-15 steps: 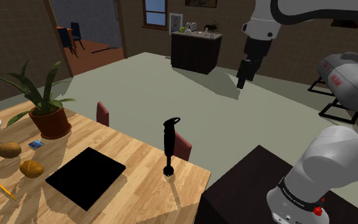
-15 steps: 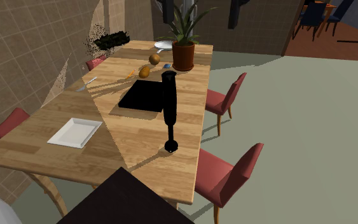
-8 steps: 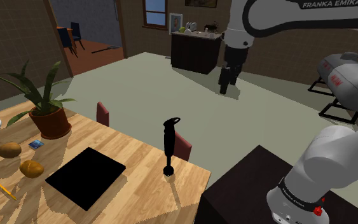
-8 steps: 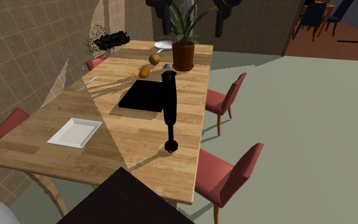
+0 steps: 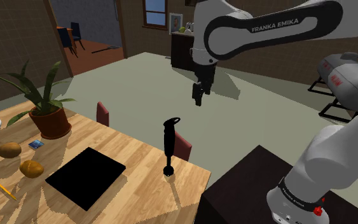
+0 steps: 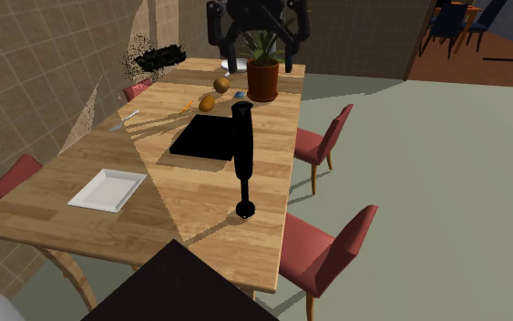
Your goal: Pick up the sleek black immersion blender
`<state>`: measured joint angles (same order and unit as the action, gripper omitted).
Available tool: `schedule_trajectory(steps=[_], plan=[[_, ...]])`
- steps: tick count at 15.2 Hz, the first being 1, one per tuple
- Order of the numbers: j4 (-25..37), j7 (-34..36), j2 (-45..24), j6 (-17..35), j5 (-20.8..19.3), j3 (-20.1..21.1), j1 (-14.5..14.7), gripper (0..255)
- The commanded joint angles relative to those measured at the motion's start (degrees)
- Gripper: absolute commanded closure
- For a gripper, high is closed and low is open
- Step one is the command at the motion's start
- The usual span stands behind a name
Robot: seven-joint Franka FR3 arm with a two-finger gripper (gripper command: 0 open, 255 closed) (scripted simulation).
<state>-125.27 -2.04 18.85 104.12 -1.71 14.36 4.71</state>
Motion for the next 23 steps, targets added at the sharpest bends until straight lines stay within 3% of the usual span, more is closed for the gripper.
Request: schedule_trajectory(steps=[1,11,20,21,23], plan=[[2.7,1.0,-4.5,1.1,-1.3,1.6,0.4,0],[16.1,6.9,-26.5,4.0,-11.4,7.3,4.3,0],[12.8,8.4,-28.7,9.2,-12.7,7.0,4.5,0],[12.8,8.3,-28.7,9.2,-12.7,6.9,4.4,255],[12.9,8.4,-28.7,9.2,-12.7,6.9,4.5,255]])
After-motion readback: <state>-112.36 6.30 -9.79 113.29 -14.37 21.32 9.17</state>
